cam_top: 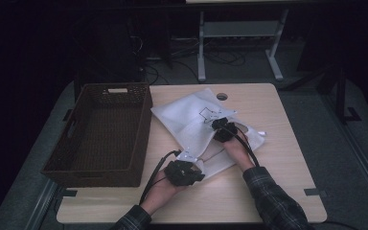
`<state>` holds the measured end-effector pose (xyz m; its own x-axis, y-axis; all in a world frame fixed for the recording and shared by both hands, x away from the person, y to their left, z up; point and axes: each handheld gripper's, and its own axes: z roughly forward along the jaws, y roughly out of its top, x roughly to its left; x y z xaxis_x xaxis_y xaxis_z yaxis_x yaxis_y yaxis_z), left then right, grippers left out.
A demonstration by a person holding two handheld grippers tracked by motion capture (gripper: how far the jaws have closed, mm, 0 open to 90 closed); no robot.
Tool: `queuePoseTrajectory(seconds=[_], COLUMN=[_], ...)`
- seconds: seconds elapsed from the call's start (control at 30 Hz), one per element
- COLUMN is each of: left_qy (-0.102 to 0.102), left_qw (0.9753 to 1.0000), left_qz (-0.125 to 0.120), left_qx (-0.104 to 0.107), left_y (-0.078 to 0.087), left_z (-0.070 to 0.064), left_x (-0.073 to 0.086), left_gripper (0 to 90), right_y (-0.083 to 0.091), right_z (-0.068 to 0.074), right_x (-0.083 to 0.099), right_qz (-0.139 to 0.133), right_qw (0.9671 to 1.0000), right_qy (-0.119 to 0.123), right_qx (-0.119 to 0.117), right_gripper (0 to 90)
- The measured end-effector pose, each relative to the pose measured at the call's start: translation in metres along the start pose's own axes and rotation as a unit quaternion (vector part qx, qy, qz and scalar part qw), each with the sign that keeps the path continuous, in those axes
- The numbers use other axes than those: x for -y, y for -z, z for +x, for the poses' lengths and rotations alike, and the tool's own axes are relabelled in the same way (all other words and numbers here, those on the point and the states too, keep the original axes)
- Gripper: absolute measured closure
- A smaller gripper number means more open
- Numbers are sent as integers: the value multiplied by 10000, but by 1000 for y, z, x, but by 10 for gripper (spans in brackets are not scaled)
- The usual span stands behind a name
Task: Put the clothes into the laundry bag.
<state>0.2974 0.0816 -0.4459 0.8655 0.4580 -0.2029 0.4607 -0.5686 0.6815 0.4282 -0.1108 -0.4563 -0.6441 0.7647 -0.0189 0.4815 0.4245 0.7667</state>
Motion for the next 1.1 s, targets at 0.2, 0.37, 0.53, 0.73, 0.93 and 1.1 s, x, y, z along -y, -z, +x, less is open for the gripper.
queuePoseTrajectory(seconds=[0.2,0.37,0.53,0.73,0.93,1.1], left_qy=[17,11,35,30,20,20], left_qw=[10000,10000,10000,10000,9999,9999], left_qz=[0,3,-1,1,-2,10], left_qx=[34,63,88,91,121,133], left_y=[0,0,0,1,0,-1], left_z=[2,4,6,6,7,7], left_x=[1,2,2,3,3,3], left_gripper=[838,838,838,835,833,832], right_y=[3,23,45,73,97,112], right_z=[1,2,0,-13,-33,-68], right_x=[0,9,18,33,43,56], right_qz=[33,101,205,138,81,29], right_qw=[9999,9988,9975,9972,9981,9995], right_qy=[-5,119,287,218,139,-236], right_qx=[-110,-461,-605,-703,-590,-225], right_gripper=[777,643,571,568,564,548])
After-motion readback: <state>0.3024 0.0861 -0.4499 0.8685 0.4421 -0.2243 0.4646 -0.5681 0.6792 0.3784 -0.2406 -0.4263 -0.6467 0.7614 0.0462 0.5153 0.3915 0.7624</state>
